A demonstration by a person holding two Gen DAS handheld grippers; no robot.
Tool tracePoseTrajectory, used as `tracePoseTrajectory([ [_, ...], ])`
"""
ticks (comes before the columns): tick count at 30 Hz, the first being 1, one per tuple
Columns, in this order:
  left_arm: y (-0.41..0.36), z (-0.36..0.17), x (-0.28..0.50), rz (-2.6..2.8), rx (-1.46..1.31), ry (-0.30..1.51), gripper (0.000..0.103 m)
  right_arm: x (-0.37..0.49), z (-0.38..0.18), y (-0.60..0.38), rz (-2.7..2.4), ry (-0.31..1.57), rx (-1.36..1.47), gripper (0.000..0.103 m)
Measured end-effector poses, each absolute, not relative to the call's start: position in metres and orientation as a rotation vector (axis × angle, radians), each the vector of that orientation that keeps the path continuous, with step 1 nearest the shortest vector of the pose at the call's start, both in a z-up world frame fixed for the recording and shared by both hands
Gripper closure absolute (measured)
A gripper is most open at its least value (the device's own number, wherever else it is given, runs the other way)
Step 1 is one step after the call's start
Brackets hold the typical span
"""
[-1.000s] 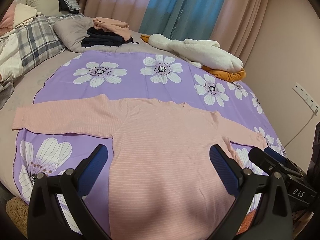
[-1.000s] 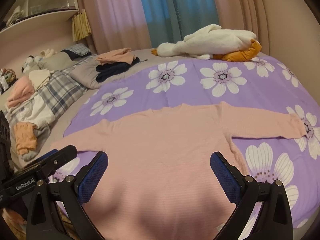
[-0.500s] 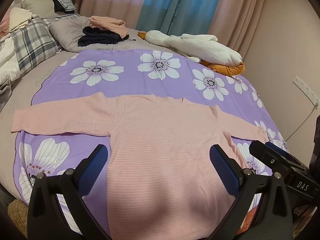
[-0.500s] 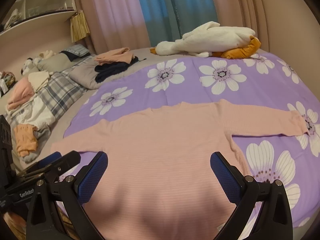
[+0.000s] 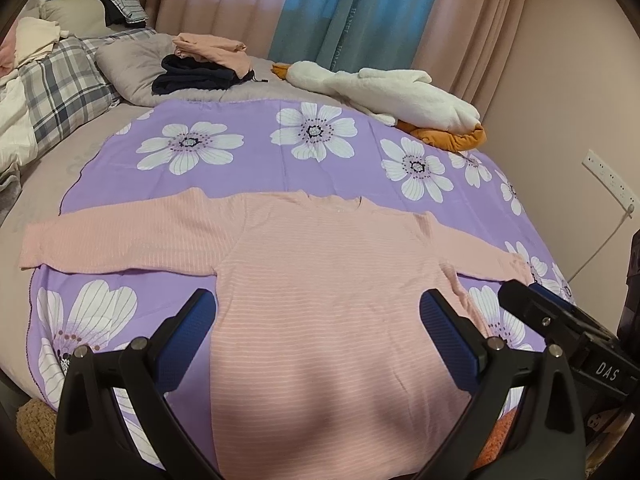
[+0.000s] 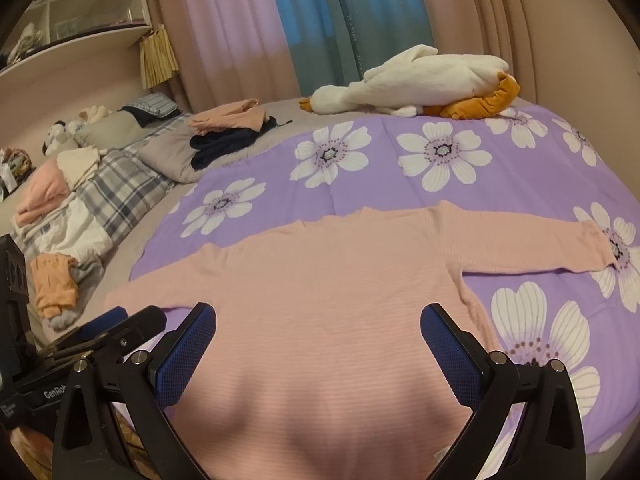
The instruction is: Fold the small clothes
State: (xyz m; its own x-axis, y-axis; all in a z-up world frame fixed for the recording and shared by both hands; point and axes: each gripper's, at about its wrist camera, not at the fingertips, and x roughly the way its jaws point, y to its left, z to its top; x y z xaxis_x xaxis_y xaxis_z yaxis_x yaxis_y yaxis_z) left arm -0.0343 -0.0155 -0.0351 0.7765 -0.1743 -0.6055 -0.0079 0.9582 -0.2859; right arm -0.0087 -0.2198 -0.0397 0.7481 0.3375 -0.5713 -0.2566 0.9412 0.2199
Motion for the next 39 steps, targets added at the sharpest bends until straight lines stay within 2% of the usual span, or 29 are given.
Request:
tracePoseTrajectory([
  [19, -0.022, -0.048, -0.025, -0.109, -0.282, 0.712, 0.001, -0.007, -0.035, -0.232, 0.317, 0.638, 0.170, 0.001],
  [39, -0.032, -0.038, -0.012, -0.111, -0.295, 0.716, 0.002, 0.004, -0.019, -0.242, 0.348, 0.605, 0.196, 0.001],
])
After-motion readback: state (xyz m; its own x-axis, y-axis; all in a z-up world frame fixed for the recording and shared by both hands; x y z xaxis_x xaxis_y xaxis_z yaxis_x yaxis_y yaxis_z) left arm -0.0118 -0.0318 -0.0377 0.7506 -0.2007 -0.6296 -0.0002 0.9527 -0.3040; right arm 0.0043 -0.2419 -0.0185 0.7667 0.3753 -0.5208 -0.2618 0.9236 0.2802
